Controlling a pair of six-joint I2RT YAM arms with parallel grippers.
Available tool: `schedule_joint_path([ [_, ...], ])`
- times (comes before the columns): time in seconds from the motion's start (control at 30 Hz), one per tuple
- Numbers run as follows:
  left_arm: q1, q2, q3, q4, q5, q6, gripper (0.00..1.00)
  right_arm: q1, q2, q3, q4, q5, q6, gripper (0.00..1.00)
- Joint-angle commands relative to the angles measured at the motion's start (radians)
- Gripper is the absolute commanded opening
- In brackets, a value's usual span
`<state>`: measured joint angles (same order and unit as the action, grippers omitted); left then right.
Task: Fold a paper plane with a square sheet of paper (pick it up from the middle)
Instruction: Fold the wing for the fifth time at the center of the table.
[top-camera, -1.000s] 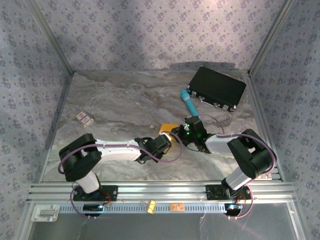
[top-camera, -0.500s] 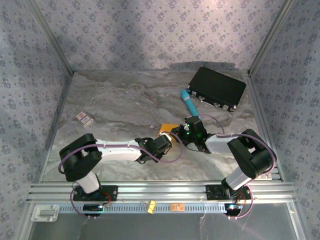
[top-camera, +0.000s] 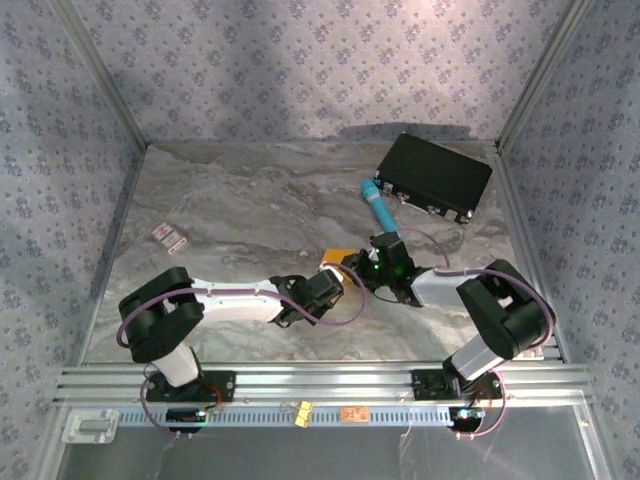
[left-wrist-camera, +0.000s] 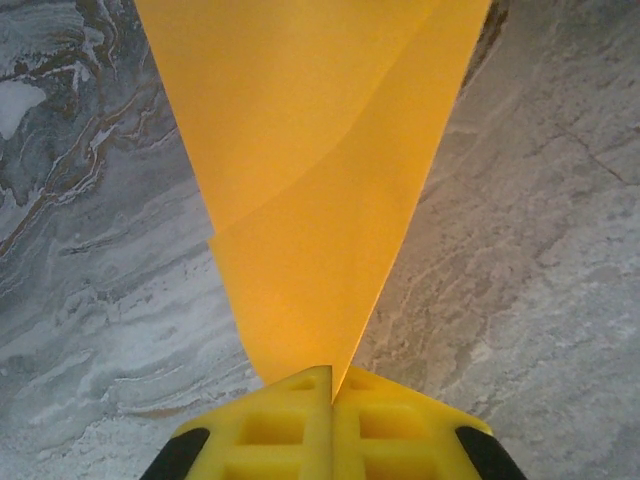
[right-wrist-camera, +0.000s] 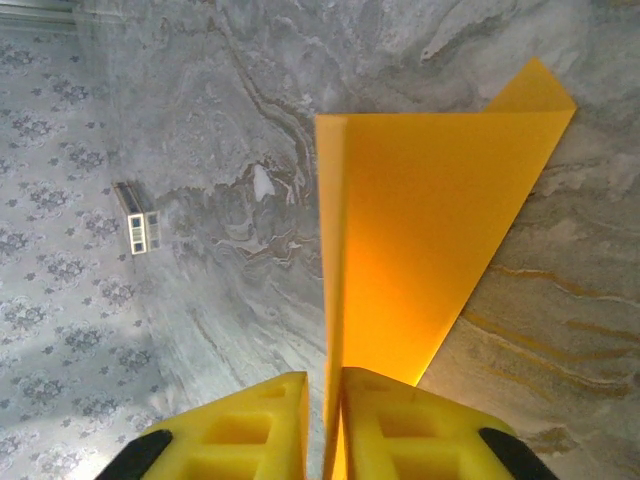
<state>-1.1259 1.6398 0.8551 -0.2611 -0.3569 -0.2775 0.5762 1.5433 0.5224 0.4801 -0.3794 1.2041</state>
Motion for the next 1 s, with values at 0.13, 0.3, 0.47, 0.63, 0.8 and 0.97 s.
schedule_joint_path([
  [0.13,0.004,-0.027,0.004,0.021,0.034,-0.03,0.01,-0.01,-0.151,0.01,-0.255,0.109,-0.104,0.4],
  [0.3,0.06,-0.068,-0.037,0.096,0.187,-0.085,0.0,-0.024,-0.277,-0.014,-0.384,0.165,-0.157,0.51],
  [0.47,0.11,-0.083,-0.067,0.15,0.316,-0.097,0.0,-0.036,-0.368,-0.046,-0.426,0.182,-0.176,0.52],
  [0.63,0.132,-0.072,-0.076,0.171,0.381,-0.106,0.0,-0.041,-0.434,-0.077,-0.434,0.198,-0.175,0.55],
  [0.8,0.163,-0.063,-0.097,0.211,0.45,-0.129,0.0,-0.042,-0.456,-0.093,-0.434,0.192,-0.175,0.55],
  [0.97,0.196,-0.053,-0.115,0.247,0.515,-0.147,0.0,-0.04,-0.456,-0.104,-0.416,0.186,-0.173,0.56],
])
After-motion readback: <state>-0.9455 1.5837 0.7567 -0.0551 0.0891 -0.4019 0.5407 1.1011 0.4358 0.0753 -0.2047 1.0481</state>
